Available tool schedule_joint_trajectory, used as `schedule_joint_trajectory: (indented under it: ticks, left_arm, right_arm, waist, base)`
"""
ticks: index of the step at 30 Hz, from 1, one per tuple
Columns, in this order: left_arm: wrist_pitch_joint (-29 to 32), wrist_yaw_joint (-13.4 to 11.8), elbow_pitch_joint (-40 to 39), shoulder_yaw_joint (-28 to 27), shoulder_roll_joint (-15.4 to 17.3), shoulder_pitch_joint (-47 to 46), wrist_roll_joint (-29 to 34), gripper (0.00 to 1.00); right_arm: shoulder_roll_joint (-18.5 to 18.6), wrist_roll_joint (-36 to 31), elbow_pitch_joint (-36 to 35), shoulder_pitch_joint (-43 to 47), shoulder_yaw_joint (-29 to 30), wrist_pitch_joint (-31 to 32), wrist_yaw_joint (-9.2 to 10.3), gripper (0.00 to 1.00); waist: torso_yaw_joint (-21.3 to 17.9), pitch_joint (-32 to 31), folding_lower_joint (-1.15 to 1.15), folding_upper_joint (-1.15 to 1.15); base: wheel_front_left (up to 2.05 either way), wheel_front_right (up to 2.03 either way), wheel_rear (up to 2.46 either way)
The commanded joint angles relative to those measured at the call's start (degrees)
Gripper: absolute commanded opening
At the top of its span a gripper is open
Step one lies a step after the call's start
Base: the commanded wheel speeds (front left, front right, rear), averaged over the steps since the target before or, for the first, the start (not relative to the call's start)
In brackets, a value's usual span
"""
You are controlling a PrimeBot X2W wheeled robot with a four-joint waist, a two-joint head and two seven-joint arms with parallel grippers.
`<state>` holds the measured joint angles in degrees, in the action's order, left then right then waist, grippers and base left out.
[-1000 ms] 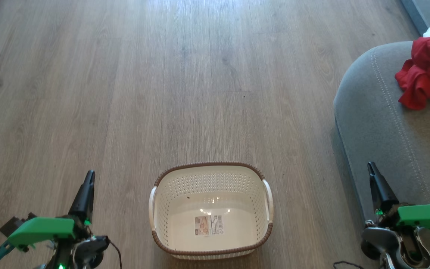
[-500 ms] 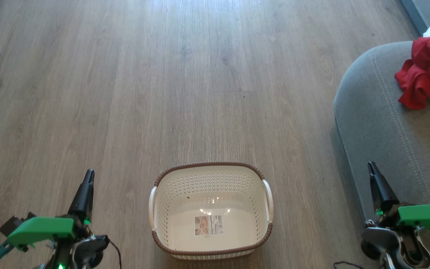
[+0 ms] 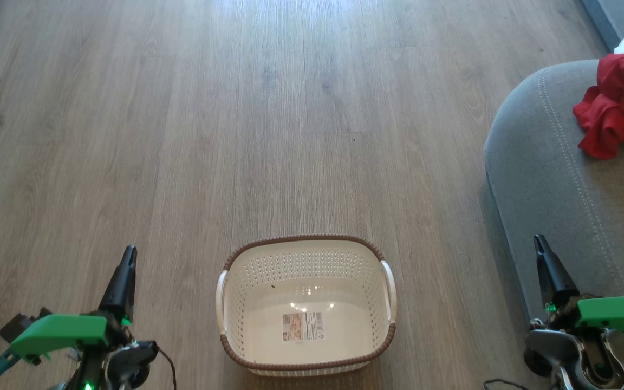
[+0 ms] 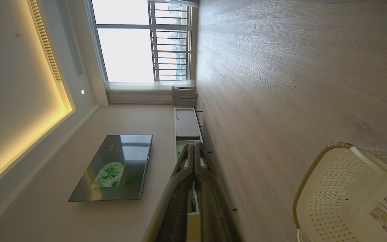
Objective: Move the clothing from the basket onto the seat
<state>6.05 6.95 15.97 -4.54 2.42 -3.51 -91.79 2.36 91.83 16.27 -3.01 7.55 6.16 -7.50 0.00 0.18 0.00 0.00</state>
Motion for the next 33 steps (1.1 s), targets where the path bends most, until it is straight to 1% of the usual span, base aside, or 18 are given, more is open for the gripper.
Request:
schedule_joint_trajectory:
  ticks: [1, 33]
  left_arm:
    - [0.45, 0.54, -1.91, -1.99, 0.45, -2.68, -0.37, 0.0]
    - [0.44, 0.54, -1.92, -1.98, 0.45, -2.68, -0.38, 0.0]
  right_arm:
    - [0.52, 0.33, -2.24, -3.18, -1.03, 0.33, 0.01, 0.0]
    - [0.52, 0.34, -2.24, -3.18, -1.03, 0.33, 0.01, 0.0]
  waist:
    - [0.0, 0.0, 0.0, 0.0]
    - [0.0, 0.0, 0.0, 0.0]
  base:
    - [0.0, 0.0, 0.0]
    - [0.0, 0.0, 0.0]
